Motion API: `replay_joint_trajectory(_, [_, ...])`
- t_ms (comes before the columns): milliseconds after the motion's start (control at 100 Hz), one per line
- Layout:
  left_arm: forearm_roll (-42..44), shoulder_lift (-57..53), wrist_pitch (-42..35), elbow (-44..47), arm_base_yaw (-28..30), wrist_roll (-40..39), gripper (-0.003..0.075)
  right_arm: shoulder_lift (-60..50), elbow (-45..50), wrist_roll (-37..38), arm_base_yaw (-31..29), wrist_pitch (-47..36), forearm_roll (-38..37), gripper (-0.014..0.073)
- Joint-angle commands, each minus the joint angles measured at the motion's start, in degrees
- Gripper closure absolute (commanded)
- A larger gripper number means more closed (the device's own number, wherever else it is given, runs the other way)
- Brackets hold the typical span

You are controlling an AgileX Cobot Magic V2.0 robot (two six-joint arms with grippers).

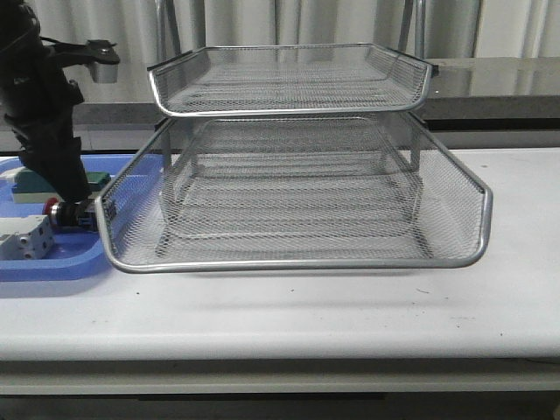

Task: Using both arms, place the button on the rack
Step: 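Lower the left gripper onto the red-capped push-button switch in the blue tray, then close the left gripper on the switch and lift it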

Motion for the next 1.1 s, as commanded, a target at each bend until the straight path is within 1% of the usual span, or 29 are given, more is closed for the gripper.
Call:
replay_joint_trajectory(0, [-0.55,-2.51,-1.00,-1.82,-0.41,1.16,0.0091,0.49,-1.97,-0.10,-0.30,-3.09,-0.11,0.0664])
replay_joint_trajectory(780, [-0.55,2.68,-7.38,-1.82,-0.41,2.59,0.0092,0.49,-1.97,-0.10,-0.30,-3.04,-0.11,0.0664])
replay_joint_trajectory(1090, [-0.87,2.68,-7.38,-1.82,-0.41,2.68,0.0092,0.49,-1.97,-0.10,-0.30,-3.04,-0.11,0.0664])
